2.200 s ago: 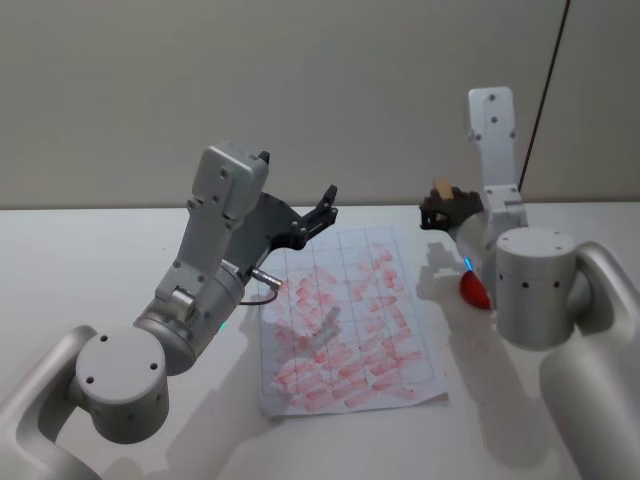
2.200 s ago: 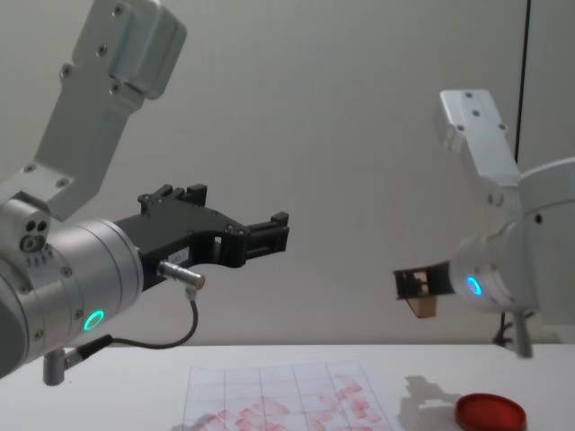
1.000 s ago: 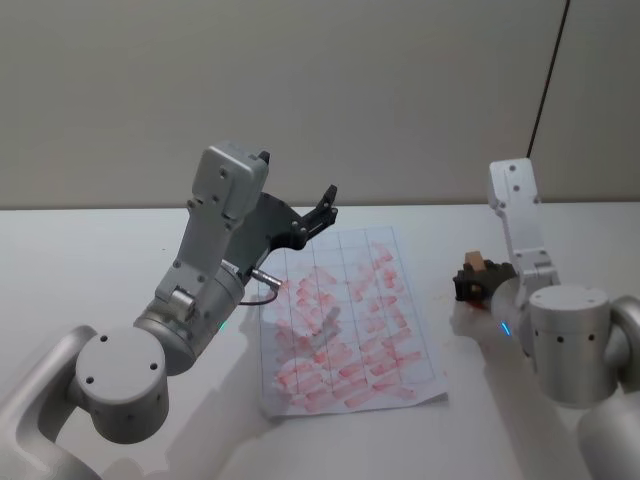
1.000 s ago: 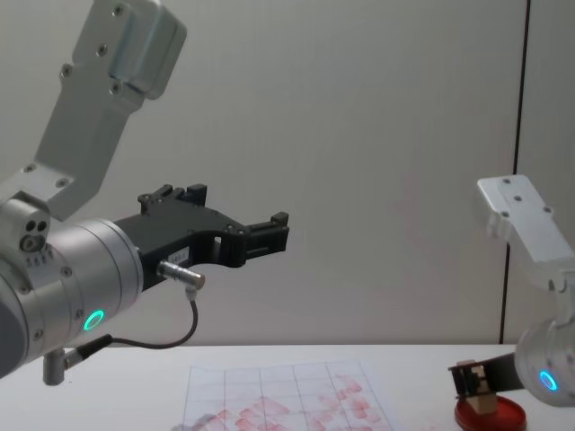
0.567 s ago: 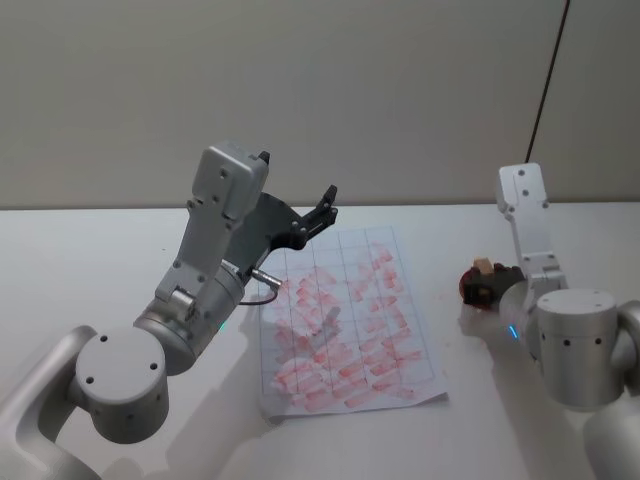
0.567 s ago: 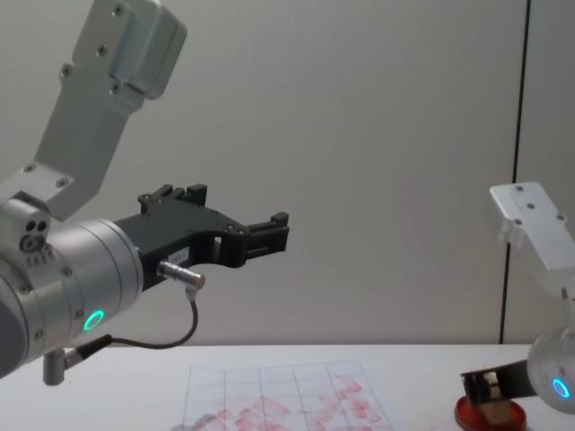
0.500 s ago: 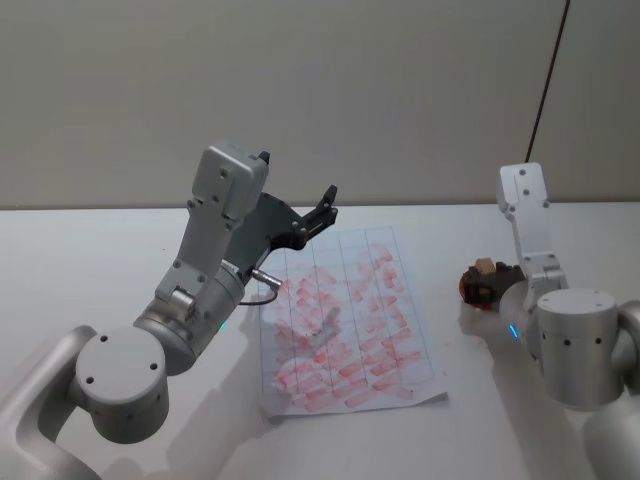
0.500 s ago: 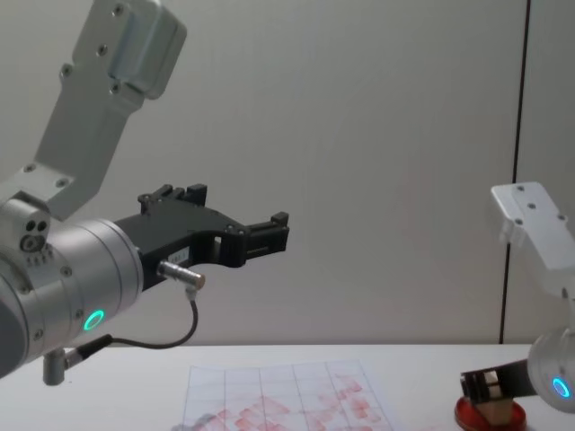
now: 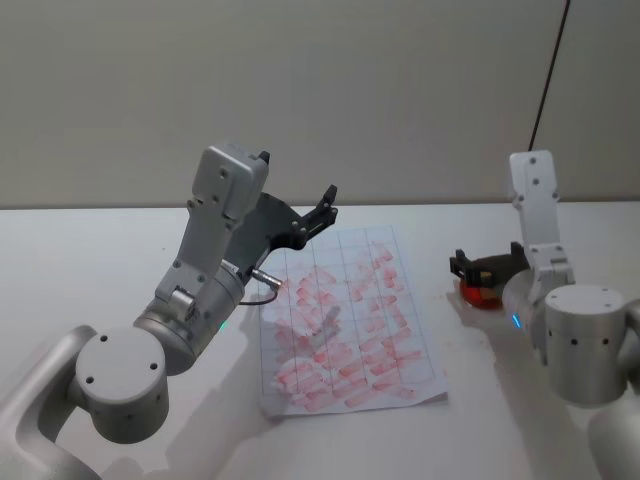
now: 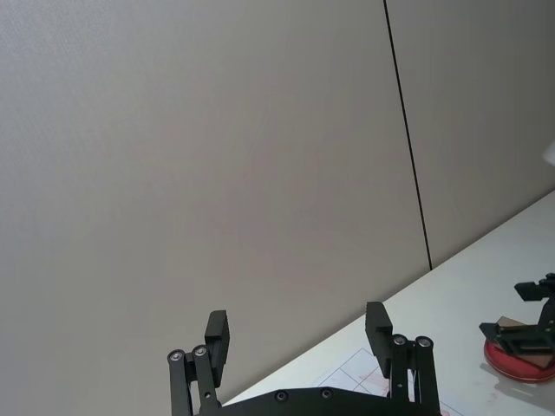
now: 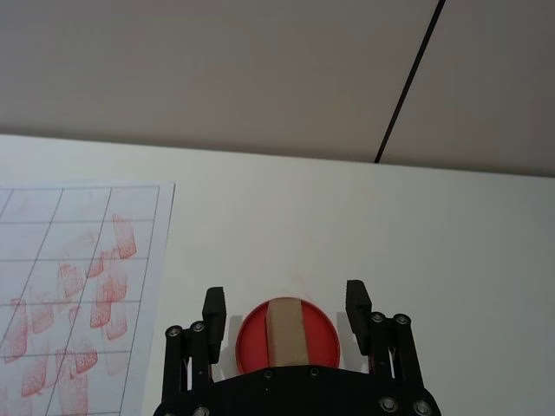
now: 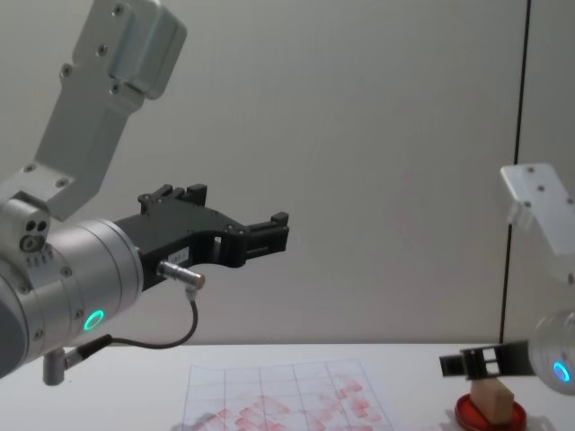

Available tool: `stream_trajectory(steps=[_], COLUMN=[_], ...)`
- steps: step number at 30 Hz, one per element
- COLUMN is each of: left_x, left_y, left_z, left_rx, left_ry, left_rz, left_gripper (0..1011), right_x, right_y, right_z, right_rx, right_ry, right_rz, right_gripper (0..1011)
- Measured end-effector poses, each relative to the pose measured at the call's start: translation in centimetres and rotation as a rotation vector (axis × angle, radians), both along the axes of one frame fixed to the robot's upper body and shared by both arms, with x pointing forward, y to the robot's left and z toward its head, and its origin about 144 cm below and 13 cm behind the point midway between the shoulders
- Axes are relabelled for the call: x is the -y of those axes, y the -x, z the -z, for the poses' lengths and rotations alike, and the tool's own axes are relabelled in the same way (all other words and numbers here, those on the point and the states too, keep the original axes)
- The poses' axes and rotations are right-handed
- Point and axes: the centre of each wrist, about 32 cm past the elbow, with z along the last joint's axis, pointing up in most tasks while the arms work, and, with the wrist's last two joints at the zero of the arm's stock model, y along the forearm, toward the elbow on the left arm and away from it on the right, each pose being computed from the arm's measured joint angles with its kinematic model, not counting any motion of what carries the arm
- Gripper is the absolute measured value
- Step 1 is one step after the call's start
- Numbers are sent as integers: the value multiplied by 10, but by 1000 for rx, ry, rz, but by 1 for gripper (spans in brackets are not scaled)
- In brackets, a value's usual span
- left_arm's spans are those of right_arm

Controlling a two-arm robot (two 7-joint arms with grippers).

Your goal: Use the one hand to pick up the stamp and affix it onto the A4 paper.

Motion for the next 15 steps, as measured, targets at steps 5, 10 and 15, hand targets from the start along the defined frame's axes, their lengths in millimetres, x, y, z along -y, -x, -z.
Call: stream_trajectory(steps=[5,10,15], left_x=[0,0,0], left_y=[0,0,0], left_z=[0,0,0], left_rx=[0,0,0], left_ry=[0,0,0], left_rz=[0,0,0], left_gripper=[1001,1001,1001], right_x=[3,7,13], right_y=[3,7,11], right_z=[-4,-6,-8], right_rx=[58,116,180], right_ry=[-12,-18,-21], right_rz=[-3,-8,-14], right_gripper=[929,1001,1001])
